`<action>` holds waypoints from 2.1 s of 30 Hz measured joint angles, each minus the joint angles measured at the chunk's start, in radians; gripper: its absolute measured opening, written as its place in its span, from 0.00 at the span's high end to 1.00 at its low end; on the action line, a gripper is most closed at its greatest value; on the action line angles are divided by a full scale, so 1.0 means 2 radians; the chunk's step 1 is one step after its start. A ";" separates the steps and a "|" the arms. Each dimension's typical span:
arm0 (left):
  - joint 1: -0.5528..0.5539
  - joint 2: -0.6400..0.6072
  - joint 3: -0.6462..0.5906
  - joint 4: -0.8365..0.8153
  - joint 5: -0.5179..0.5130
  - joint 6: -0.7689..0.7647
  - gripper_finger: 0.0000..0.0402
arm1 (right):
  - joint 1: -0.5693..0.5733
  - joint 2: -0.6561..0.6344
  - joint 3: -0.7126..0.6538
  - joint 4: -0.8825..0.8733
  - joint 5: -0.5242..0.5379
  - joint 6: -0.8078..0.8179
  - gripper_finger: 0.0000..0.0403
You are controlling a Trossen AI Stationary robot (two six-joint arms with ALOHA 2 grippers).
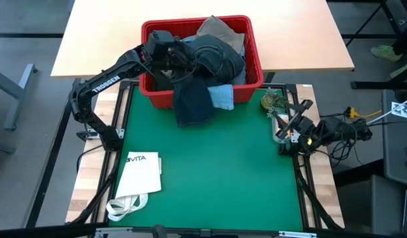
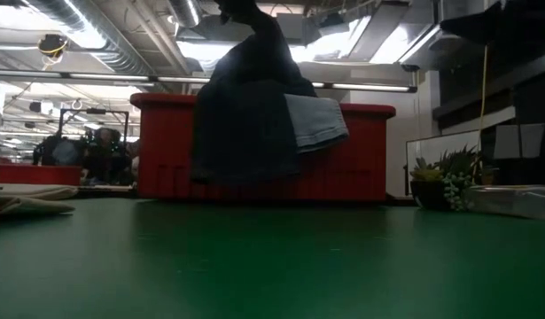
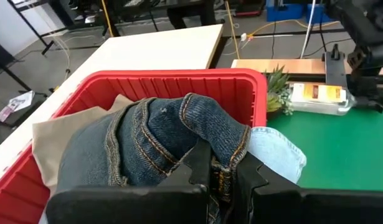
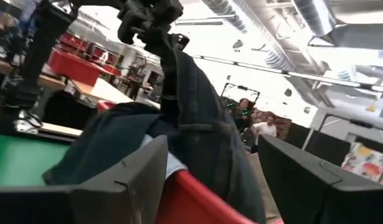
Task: Fold Laundry from Bin
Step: Fold the dark blue pants
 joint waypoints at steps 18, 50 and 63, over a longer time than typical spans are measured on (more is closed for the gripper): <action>0.013 0.000 0.000 0.137 -0.003 -0.039 0.96 | -0.151 0.327 0.194 0.001 0.005 -0.051 0.38; 0.014 0.000 0.000 0.151 -0.002 -0.049 0.96 | -0.275 0.751 0.462 0.025 -0.020 0.092 0.38; 0.011 0.000 0.000 0.151 0.002 -0.050 0.96 | -0.294 0.767 0.462 0.036 0.076 0.093 0.38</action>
